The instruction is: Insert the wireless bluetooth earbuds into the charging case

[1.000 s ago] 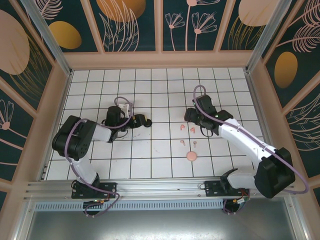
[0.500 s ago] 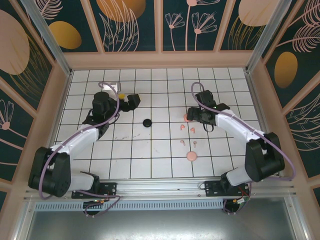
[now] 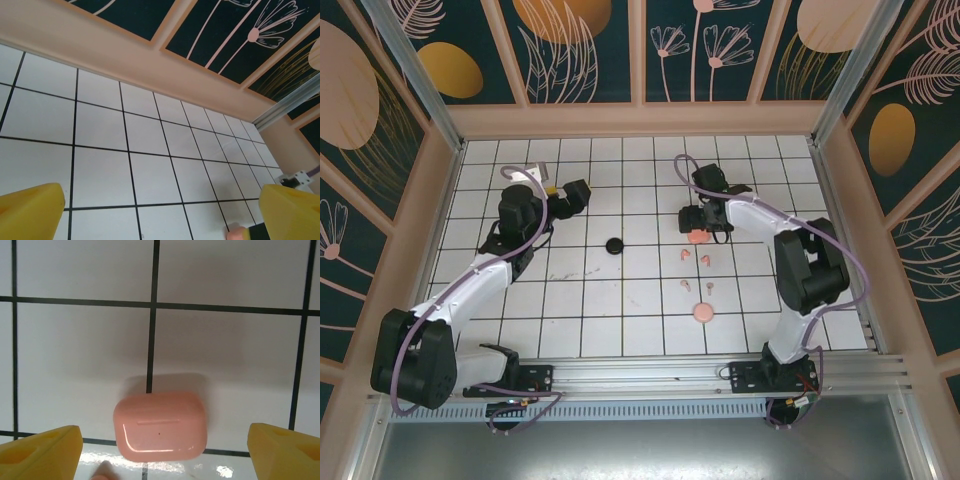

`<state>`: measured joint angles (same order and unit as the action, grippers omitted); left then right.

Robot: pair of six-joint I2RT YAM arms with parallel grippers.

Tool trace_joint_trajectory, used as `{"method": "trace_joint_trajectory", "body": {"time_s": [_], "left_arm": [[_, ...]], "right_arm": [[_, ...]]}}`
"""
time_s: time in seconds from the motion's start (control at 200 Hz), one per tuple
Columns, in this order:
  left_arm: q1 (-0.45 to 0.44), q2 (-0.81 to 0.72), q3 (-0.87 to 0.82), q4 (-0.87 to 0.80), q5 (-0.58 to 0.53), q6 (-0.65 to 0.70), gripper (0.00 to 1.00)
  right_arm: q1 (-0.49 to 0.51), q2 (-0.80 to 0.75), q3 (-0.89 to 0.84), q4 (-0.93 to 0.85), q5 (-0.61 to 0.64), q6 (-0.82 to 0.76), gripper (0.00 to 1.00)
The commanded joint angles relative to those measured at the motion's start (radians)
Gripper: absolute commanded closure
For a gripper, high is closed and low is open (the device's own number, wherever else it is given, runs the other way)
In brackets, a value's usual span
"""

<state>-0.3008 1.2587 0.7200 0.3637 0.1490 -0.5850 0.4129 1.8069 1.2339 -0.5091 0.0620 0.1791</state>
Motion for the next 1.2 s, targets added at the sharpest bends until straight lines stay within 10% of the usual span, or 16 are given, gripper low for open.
{"method": "trace_joint_trajectory", "body": {"time_s": [0.0,0.751,1.196], "left_arm": [[0.003,0.016,-0.021,0.059,0.053,-0.003,0.01],[0.004,-0.009,-0.006,-0.006,-0.090,-0.019,0.01],[0.003,0.017,-0.023,0.023,-0.048,-0.088,0.01]], "right_arm": [[-0.004,0.034,0.049,-0.064,0.004,-0.061,0.14],[-0.002,0.166,0.092,-0.079,-0.043,-0.054,0.23],[0.004,0.168,0.039,-0.044,-0.090,-0.031,0.51]]}}
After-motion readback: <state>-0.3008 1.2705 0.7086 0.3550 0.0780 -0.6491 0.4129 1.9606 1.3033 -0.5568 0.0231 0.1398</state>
